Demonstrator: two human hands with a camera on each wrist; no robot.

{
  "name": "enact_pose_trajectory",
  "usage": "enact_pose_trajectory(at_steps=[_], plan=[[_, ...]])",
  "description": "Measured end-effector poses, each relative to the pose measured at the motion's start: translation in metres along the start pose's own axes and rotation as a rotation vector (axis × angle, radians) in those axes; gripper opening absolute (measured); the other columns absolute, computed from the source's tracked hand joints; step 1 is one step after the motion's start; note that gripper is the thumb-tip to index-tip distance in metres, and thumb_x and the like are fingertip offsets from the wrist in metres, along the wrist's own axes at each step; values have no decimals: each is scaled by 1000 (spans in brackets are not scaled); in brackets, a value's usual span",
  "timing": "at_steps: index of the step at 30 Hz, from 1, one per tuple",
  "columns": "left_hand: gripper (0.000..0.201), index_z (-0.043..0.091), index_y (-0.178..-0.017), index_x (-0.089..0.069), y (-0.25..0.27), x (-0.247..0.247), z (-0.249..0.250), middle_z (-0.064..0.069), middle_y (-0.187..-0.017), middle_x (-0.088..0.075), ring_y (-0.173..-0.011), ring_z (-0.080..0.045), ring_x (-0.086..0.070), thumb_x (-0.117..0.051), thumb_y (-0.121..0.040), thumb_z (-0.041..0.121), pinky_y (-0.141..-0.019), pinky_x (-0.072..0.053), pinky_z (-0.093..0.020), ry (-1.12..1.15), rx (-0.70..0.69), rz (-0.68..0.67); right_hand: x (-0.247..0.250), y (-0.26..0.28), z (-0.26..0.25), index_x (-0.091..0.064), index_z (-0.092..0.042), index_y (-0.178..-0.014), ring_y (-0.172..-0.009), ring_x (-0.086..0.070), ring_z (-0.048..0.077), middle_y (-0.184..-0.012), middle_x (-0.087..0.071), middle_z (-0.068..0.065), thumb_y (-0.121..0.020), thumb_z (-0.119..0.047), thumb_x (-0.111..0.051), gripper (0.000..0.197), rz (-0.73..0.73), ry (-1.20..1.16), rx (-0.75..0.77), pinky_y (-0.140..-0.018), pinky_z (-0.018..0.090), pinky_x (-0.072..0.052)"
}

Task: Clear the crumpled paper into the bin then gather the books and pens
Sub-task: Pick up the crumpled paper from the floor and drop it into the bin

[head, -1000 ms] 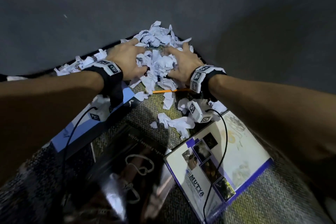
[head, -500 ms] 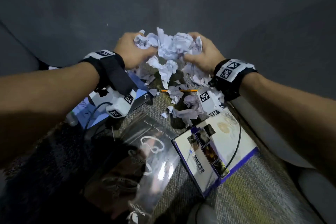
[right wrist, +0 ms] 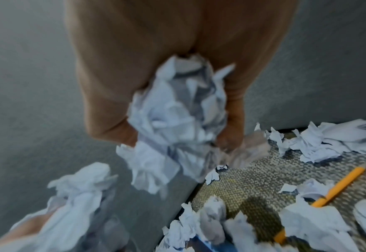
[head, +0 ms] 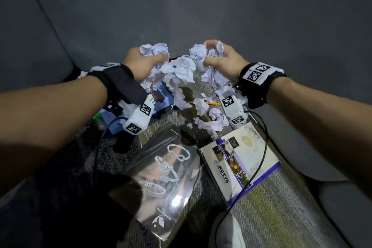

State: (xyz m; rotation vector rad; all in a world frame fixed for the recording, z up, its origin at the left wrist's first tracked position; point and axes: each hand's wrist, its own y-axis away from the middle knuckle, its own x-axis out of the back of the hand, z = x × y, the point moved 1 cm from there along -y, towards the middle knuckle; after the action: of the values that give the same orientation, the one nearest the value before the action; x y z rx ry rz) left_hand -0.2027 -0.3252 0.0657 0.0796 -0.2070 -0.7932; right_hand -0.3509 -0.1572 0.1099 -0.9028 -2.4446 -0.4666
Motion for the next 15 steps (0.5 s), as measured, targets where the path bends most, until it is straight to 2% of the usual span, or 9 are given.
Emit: enact_pose_trajectory(at_steps=[2, 3, 4, 7, 10, 11, 13, 14, 15], plan=[[20, 13, -82, -59, 2, 8, -1, -2, -66, -54, -60, -15, -45, -74, -78, 25, -61, -36, -25, 4, 20, -4, -7, 4, -7, -58, -20, -114, -75, -61, 5, -92, -63, -5, -83, -6, -63, 34, -30, 9, -29, -65, 10, -48], [20, 14, -81, -59, 2, 13, -2, -2, -67, -54, -62, -14, -46, -75, -77, 26, -61, -36, -25, 10, 34, -4, -10, 5, -9, -58, -19, -116, -77, -61, 6, -96, -64, -3, -84, -7, -63, 35, -46, 17, -35, -59, 10, -47], [20, 14, -80, -60, 3, 17, -3, -1, -69, -56, -63, -14, -47, -75, -77, 27, -63, -37, -25, 20, 48, -11, -13, 5, -11, -58, -21, -118, -82, -62, 8, -99, -65, -2, -84, -9, -63, 36, -51, 22, -38, -60, 12, -45], [23, 13, -91, -64, 6, 35, -2, -5, -86, -62, -76, -18, -54, -74, -77, 29, -70, -41, -29, 62, 64, -11, -23, 5, -25, -57, -29, -116, -89, -59, 4, -100, -62, -10, -86, -17, -63, 33, -75, 52, -17, -73, 17, -40], [40, 14, -106, -64, 12, 64, 5, 0, -106, -65, -92, -16, -60, -74, -75, 38, -78, -45, -27, 75, 103, 44, -31, 7, -50, -55, -34, -115, -91, -59, 4, -100, -63, -8, -85, -20, -62, 33, -117, 90, 4, -82, 20, -43], [46, 15, -109, -65, 15, 76, 9, 3, -110, -65, -97, -15, -60, -75, -72, 41, -82, -47, -28, 98, 111, 60, -34, 7, -63, -55, -33, -116, -88, -59, 2, -98, -63, -9, -86, -19, -62, 33, -135, 100, 19, -79, 17, -44], [58, 17, -113, -66, 23, 106, 24, 5, -115, -66, -102, -13, -62, -77, -65, 46, -82, -48, -27, 129, 115, 94, -41, 10, -99, -55, -28, -118, -78, -56, -3, -89, -59, -13, -89, -15, -60, 32, -169, 124, 54, -63, 4, -44], [56, 17, -112, -67, 30, 122, 33, 5, -114, -66, -101, -13, -62, -76, -65, 46, -80, -47, -26, 141, 103, 113, -47, 12, -120, -55, -27, -117, -75, -55, -4, -86, -58, -14, -90, -14, -59, 31, -182, 128, 77, -57, 1, -42], [49, 18, -109, -68, 36, 139, 42, 4, -111, -67, -100, -15, -63, -77, -67, 43, -80, -49, -27, 159, 92, 131, -54, 13, -143, -55, -28, -114, -74, -55, -4, -85, -58, -14, -89, -13, -60, 29, -193, 128, 94, -58, 2, -42]])
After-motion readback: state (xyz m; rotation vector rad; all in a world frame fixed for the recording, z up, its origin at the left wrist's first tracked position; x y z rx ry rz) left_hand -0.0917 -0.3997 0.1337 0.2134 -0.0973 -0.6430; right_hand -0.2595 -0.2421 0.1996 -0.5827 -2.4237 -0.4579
